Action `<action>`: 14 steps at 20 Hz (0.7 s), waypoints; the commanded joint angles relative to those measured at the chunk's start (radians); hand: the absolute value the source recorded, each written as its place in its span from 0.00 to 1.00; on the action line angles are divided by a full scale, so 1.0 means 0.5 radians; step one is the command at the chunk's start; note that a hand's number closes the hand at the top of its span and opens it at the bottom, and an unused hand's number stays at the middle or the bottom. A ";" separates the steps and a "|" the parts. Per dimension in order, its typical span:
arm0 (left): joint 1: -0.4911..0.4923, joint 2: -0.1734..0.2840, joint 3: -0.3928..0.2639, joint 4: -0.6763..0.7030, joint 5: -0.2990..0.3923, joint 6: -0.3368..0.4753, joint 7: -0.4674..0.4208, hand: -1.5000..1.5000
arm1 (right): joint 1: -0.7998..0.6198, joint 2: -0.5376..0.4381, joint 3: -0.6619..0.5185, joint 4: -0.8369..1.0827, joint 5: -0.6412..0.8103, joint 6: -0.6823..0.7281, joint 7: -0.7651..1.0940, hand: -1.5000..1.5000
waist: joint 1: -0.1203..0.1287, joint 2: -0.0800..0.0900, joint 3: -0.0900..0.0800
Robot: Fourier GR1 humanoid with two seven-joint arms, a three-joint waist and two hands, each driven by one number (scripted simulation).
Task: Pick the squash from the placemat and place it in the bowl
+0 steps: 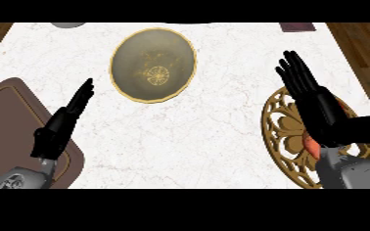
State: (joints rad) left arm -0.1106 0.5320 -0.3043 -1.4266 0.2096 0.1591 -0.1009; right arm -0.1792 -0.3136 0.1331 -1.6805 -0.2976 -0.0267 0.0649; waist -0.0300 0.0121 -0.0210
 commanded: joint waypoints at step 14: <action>-0.019 -0.405 0.041 -0.163 0.061 0.315 0.164 0.50 | 0.900 -0.098 -0.374 -0.146 0.246 -0.122 -1.046 0.00 | -0.003 -0.038 0.047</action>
State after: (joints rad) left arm -0.1373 0.3490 -0.2722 -1.4844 0.2545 0.2921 -0.0343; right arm 0.1671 -0.4128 0.0140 -1.7203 -0.1206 -0.0841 -0.2608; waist -0.0483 -0.0083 0.0011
